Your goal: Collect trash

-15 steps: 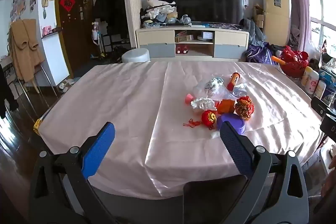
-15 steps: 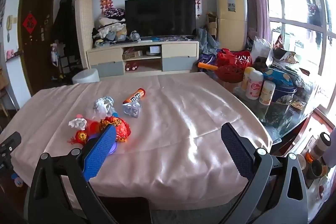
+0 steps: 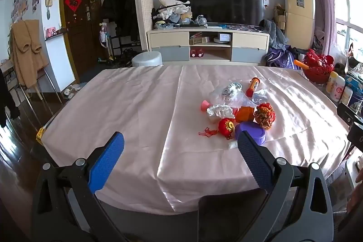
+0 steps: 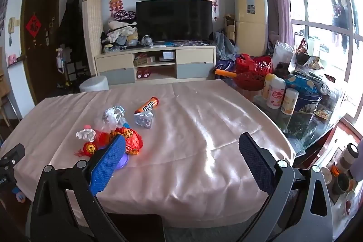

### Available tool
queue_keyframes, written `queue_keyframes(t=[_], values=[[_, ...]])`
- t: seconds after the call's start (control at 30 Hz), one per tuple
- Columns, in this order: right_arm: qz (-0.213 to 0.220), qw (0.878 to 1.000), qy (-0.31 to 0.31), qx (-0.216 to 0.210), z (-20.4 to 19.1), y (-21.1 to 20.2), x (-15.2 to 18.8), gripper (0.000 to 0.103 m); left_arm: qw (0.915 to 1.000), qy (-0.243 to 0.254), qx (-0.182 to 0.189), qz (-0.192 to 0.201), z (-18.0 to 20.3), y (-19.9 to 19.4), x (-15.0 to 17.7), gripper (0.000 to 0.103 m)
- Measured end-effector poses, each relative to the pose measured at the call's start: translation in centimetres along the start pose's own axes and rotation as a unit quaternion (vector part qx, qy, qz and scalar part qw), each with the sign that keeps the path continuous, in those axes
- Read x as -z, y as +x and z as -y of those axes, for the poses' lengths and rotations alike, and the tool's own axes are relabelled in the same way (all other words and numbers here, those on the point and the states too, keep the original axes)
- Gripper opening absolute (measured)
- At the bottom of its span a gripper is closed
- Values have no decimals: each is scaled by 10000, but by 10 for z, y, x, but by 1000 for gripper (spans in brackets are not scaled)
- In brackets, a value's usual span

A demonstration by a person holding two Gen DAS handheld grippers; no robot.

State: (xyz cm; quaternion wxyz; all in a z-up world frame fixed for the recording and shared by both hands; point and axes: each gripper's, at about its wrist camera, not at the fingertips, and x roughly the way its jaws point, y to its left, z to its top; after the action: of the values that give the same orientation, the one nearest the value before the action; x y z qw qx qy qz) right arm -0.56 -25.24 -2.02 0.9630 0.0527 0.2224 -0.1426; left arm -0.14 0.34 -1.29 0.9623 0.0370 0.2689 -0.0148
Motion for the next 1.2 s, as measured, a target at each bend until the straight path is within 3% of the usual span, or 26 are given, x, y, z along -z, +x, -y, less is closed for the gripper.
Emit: queue_keyframes(t=[1.2], values=[[-56, 9999, 9, -83, 3, 1, 5, 100, 10000, -11, -1, -47, 1, -1, -7, 95]])
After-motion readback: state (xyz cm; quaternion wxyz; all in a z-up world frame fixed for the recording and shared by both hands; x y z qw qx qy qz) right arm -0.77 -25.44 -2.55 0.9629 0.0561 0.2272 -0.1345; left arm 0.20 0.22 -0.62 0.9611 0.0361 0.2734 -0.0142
